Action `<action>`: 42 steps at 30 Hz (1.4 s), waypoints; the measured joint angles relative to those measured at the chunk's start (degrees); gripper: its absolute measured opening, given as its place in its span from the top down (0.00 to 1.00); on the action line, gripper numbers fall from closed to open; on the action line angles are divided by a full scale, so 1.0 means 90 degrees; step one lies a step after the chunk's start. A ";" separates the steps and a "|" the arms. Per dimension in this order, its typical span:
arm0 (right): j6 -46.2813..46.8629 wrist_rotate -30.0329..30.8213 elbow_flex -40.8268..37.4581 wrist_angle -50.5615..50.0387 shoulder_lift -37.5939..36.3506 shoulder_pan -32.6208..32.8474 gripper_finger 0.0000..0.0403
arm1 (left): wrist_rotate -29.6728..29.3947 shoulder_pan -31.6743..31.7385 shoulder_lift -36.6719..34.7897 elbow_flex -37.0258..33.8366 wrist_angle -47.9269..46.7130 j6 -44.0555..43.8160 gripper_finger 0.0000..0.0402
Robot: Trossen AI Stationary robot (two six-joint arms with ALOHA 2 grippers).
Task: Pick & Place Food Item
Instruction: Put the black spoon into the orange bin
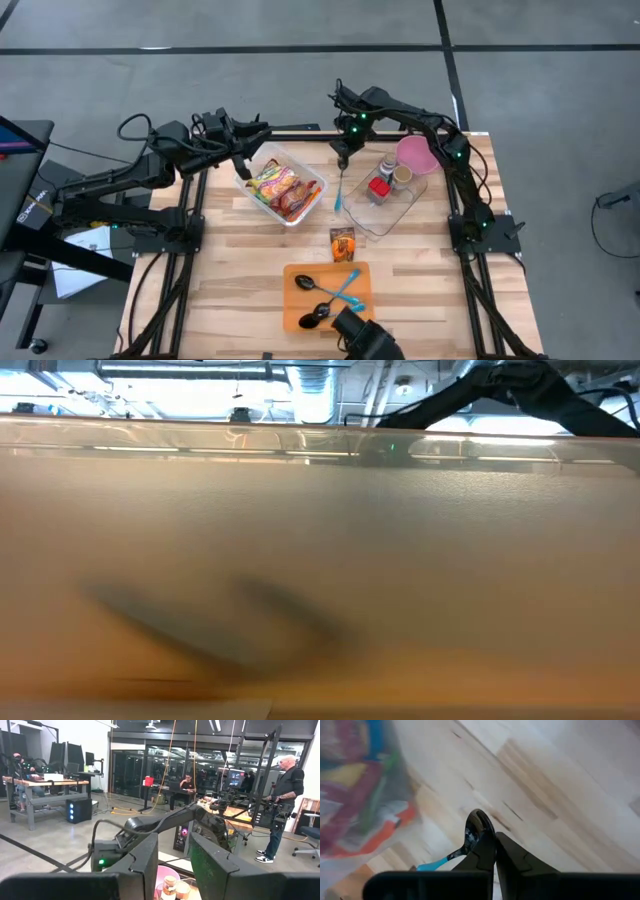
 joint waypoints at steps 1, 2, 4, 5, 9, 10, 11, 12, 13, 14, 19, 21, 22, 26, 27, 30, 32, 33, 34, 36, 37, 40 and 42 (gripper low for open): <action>0.0000 0.0000 0.0000 0.0011 -0.0058 0.0028 1.00 | 0.0000 -0.0001 0.0000 0.0000 0.0000 -0.0019 0.74; 0.0000 0.0000 0.0000 0.0017 -0.0117 0.0050 1.00 | 0.0000 0.0000 0.0000 0.0000 0.0000 -0.0028 0.74; -0.0007 0.0005 0.0001 0.0037 -0.0226 0.0101 1.00 | 0.0002 0.0000 0.0000 0.0000 0.0000 -0.0037 0.74; -0.0018 0.0034 0.0000 0.0032 -0.0273 0.0130 1.00 | 0.0005 0.0000 0.0000 0.0000 0.0000 -0.0041 0.74; -0.0044 0.0195 0.0002 0.0017 -0.0498 0.0239 1.00 | 0.0017 -0.0001 0.0000 0.0000 -0.0002 -0.0160 0.74; -0.0046 0.0199 0.0000 -0.0005 -0.0547 0.0251 1.00 | 0.0019 -0.0001 0.0000 0.0000 -0.0002 -0.0158 0.74; -0.0046 0.0201 0.0002 -0.0028 -0.0612 0.0281 1.00 | 0.0018 -0.0002 0.0000 0.0000 -0.0002 -0.0158 0.74; -0.0050 0.0249 0.0002 -0.0045 -0.0668 0.0298 1.00 | 0.0017 -0.0002 0.0000 0.0000 -0.0006 -0.0160 0.74; -0.0062 0.0308 0.0002 -0.0070 -0.0739 0.0323 1.00 | 0.0017 -0.0002 0.0000 0.0000 -0.0025 -0.0158 0.74; -0.0067 0.0354 0.0002 -0.0091 -0.0811 0.0349 1.00 | 0.0017 -0.0002 0.0000 0.0000 -0.0056 -0.0158 0.74; -0.0214 0.0381 0.0001 -0.0185 -0.1192 0.0537 1.00 | 0.0015 -0.0002 0.0000 0.0000 -0.0260 -0.0174 0.74; -0.0231 0.0400 -0.0012 -0.0225 -0.1366 0.0641 1.00 | 0.0013 0.0000 0.0000 0.0000 -0.0289 -0.0210 0.74; -0.0231 0.0429 -0.0046 -0.0224 -0.1469 0.0703 1.00 | 0.0012 -0.0001 0.0000 0.0000 -0.0291 -0.0241 0.74; -0.0232 0.0604 -0.0179 -0.0414 -0.1903 0.0971 1.00 | 0.0005 0.0000 0.0000 0.0000 -0.0294 -0.0323 0.74; -0.0233 0.0670 -0.0205 -0.0457 -0.2015 0.1050 1.00 | -0.0006 -0.0002 0.0000 0.0000 -0.0294 -0.0323 0.74; -0.0228 0.0810 -0.0346 -0.0583 -0.2373 0.1275 1.00 | -0.0007 -0.0002 0.0000 0.0000 -0.0294 -0.0326 0.74; -0.0227 0.0891 -0.0501 -0.0606 -0.2630 0.1427 1.00 | -0.0007 -0.0001 0.0000 0.0000 -0.0294 -0.0326 0.74; -0.0220 0.0944 -0.0603 -0.0637 -0.2754 0.1510 1.00 | -0.0007 -0.0002 0.0000 0.0000 -0.0294 -0.0326 0.74; -0.0219 0.0976 -0.0694 -0.0669 -0.2871 0.1595 1.00 | -0.0007 -0.0002 0.0000 0.0000 -0.0294 -0.0326 0.74; -0.0244 0.0981 -0.0886 -0.0635 -0.3103 0.1784 1.00 | -0.0005 -0.0002 0.0000 0.0000 -0.0294 -0.0326 0.74; -0.0312 0.0984 -0.0996 -0.0612 -0.3219 0.1893 1.00 | -0.0007 -0.0002 0.0000 0.0000 -0.0294 -0.0326 0.74; -0.0508 0.0981 -0.1283 -0.0479 -0.3532 0.2302 1.00 | -0.0005 -0.0002 0.0000 0.0000 -0.0294 -0.0326 0.74; -0.0572 0.0979 -0.1494 -0.0431 -0.3693 0.2602 1.00 | -0.0005 -0.0002 0.0024 0.0000 -0.0284 -0.0326 0.74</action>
